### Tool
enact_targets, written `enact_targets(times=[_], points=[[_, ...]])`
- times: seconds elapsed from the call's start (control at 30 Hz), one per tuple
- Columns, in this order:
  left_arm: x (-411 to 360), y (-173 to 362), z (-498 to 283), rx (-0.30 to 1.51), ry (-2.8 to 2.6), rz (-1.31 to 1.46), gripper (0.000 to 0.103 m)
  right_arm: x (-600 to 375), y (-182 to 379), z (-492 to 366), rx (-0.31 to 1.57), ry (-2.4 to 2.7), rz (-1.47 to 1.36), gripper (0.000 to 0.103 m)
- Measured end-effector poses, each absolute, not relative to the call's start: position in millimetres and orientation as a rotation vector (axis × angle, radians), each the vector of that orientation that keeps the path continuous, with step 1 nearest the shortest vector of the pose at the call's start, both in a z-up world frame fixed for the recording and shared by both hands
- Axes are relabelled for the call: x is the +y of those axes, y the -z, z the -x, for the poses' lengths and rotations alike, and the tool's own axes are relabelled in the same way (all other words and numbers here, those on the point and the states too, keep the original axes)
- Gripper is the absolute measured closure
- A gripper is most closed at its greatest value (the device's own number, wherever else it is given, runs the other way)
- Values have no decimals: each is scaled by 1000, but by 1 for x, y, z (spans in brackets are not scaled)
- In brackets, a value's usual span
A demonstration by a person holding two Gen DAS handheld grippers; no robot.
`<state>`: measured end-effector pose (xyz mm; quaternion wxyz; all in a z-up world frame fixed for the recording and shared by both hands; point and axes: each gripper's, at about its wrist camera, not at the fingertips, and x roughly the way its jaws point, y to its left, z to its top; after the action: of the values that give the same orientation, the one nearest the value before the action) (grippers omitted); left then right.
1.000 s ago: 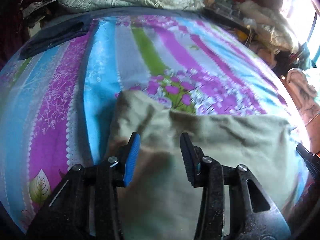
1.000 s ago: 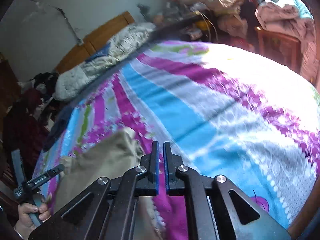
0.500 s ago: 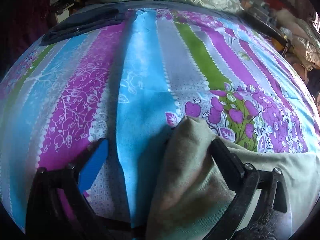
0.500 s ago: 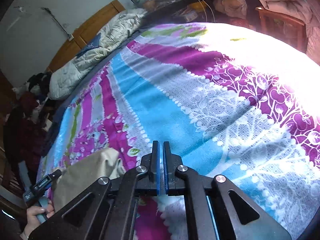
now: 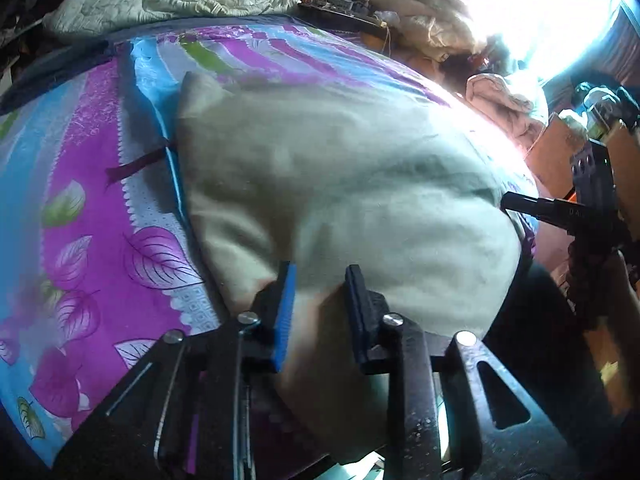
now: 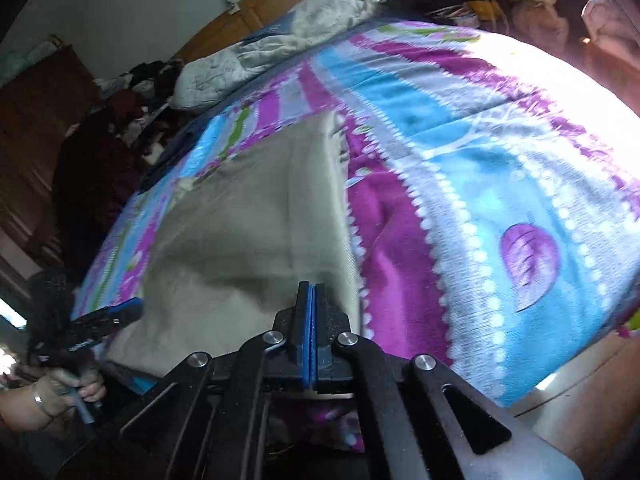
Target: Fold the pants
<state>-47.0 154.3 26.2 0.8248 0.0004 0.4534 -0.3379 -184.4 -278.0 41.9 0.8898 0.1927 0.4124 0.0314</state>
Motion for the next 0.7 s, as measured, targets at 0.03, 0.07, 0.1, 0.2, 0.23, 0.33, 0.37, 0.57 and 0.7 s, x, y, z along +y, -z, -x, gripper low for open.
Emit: enact_targets(times=[0.03, 0.07, 0.1, 0.2, 0.23, 0.33, 0.37, 0.57, 0.7], points=[[159, -29, 40, 999, 709, 40, 88, -272, -53, 180, 849, -56, -340, 90], [164, -34, 36, 1007, 705, 65, 88, -262, -64, 181, 823, -87, -306, 90], [169, -41, 41, 986, 723, 69, 88, -254, -73, 183, 792, -142, -307, 90], [177, -42, 70, 1018, 812, 21, 88, -220, -83, 176, 760, -313, -341, 90], [178, -35, 84, 1019, 809, -25, 88, -205, -81, 166, 769, -347, -327, 90], [191, -20, 88, 1038, 811, 2, 87, -153, -74, 131, 807, -451, -274, 90], [196, -20, 83, 1064, 802, 39, 87, -134, -75, 117, 808, -506, -267, 90], [204, -48, 66, 991, 757, 131, 87, -31, -65, -15, 813, -621, -146, 90], [168, -40, 57, 993, 837, 132, 78, 1, -21, -110, 953, -561, -127, 94]])
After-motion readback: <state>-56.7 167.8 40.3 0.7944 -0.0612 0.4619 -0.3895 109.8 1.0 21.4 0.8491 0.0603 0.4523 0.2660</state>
